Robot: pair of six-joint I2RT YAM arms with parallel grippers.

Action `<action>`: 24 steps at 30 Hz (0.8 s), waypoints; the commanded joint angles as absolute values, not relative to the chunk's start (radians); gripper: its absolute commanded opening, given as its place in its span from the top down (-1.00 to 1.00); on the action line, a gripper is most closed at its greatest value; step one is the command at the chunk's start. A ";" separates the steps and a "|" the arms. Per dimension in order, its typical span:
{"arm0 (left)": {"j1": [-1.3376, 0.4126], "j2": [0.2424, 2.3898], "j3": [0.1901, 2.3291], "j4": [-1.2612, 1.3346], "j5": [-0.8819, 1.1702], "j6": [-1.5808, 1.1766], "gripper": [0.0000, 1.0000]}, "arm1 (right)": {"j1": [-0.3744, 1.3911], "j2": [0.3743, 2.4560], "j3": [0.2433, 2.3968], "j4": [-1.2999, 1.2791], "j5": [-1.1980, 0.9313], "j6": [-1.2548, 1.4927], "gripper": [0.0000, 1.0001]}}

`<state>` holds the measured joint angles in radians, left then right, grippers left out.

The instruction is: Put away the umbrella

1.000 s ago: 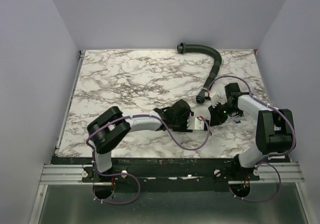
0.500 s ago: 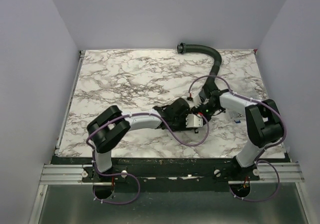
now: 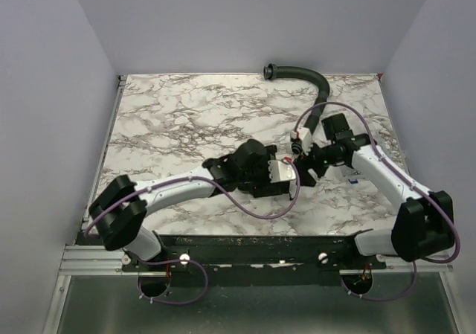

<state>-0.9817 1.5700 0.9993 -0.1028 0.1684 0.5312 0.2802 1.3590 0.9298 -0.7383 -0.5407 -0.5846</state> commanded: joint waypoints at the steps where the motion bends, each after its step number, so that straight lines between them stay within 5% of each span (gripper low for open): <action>1: -0.974 1.403 0.956 -0.092 0.130 0.431 -0.97 | 0.279 1.321 1.058 -0.818 -0.548 -0.672 -0.59; 4: -0.925 1.264 0.915 -0.093 0.157 0.286 -0.97 | 0.279 1.296 1.138 -0.791 -0.599 -0.683 -0.70; 6: -0.834 1.151 0.856 -0.042 0.264 0.099 -0.97 | 0.280 1.276 1.152 -0.732 -0.687 -0.668 -1.00; 10: -0.611 0.928 0.696 0.089 0.402 -0.270 -0.97 | 0.289 1.327 1.142 -0.688 -0.940 -0.737 -1.00; 14: -0.378 0.746 0.607 0.039 0.514 -0.455 -0.96 | 0.355 1.482 1.246 -0.765 -0.916 -0.767 -1.00; 18: -0.186 0.626 0.600 -0.118 0.645 -0.447 -0.97 | 0.442 1.542 1.237 -0.616 -0.753 -0.601 -1.00; 24: -0.166 0.508 0.582 -0.405 0.454 -0.166 -0.97 | 0.561 1.665 1.274 -0.609 -0.599 -0.602 -1.00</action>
<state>-0.1719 0.5724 0.6037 -0.1947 0.5140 -0.2989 0.5022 1.5990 1.2343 -0.6441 -0.7219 -0.6277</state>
